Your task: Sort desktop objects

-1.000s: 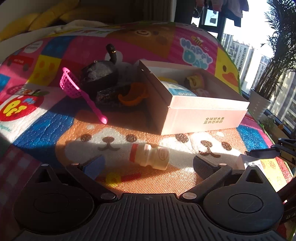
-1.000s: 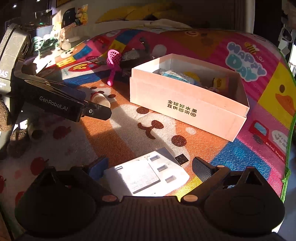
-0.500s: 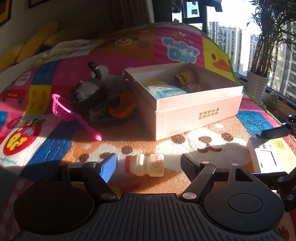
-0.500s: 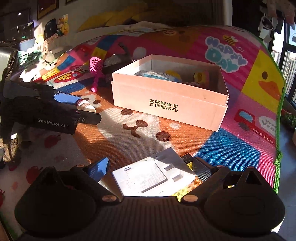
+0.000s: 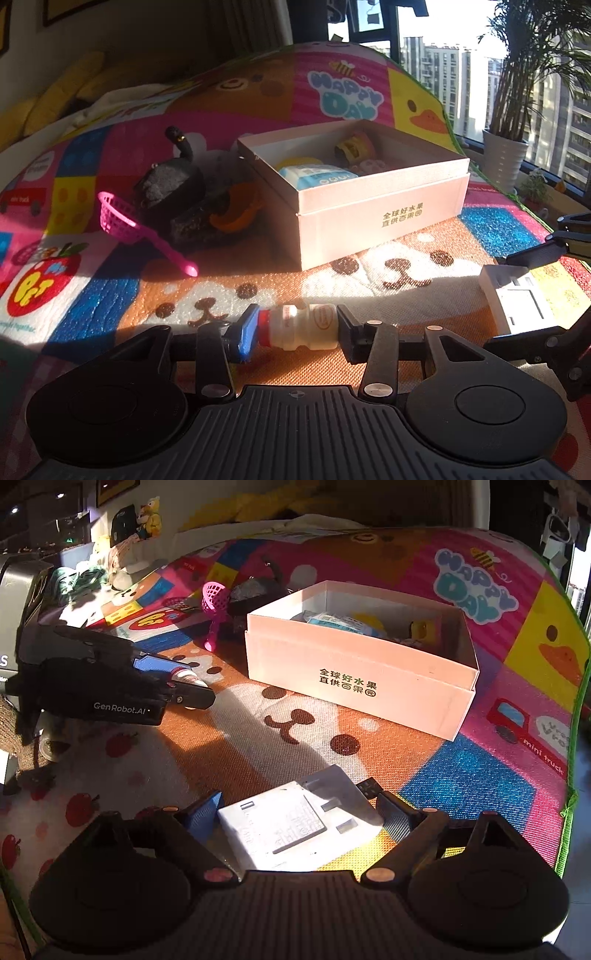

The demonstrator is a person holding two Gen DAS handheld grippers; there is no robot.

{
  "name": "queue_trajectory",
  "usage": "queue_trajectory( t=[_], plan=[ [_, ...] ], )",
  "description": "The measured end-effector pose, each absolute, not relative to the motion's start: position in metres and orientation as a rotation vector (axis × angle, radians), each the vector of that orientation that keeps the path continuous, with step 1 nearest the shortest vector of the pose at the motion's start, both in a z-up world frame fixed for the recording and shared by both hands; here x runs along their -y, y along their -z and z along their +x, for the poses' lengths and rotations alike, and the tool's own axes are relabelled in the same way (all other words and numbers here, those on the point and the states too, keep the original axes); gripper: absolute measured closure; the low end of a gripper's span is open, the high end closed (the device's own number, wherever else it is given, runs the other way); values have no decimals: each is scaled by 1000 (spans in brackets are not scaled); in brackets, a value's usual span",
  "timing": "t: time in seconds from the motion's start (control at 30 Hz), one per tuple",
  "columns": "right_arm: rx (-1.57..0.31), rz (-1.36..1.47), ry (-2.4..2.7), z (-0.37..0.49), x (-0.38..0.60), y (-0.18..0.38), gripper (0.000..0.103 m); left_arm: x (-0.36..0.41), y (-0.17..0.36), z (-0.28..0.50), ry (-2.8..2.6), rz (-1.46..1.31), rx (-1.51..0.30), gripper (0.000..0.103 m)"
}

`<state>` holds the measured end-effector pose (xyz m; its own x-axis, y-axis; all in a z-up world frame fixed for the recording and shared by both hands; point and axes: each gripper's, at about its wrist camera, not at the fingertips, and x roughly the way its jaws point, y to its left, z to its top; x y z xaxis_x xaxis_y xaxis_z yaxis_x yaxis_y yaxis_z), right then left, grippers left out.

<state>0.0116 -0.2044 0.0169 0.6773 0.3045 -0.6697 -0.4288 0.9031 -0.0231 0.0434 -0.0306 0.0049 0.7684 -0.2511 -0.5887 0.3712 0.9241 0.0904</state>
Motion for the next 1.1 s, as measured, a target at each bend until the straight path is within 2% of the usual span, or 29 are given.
queue_trajectory(
  t=[0.27, 0.57, 0.73, 0.93, 1.0, 1.07, 1.1],
  plan=[
    [-673, -191, -375, -14, 201, -40, 14, 39, -32, -6, 390, 326, -506, 55],
    [-423, -172, -307, -43, 206, -122, 14, 57, -104, -25, 384, 367, -257, 55],
    [-312, -103, -254, -34, 226, -171, 14, 71, -140, -2, 379, 353, -160, 55],
    [-320, 38, -223, 29, 253, -209, 14, 100, -153, 82, 426, 232, -199, 55],
    [-350, 90, -207, 60, 260, -210, 14, 102, -144, 115, 457, 159, -244, 51],
    [-392, 128, -219, 91, 264, -203, 13, 93, -129, 140, 457, 110, -301, 31],
    [-425, 141, -243, 107, 266, -196, 13, 86, -122, 146, 438, 91, -317, 26]
  ],
)
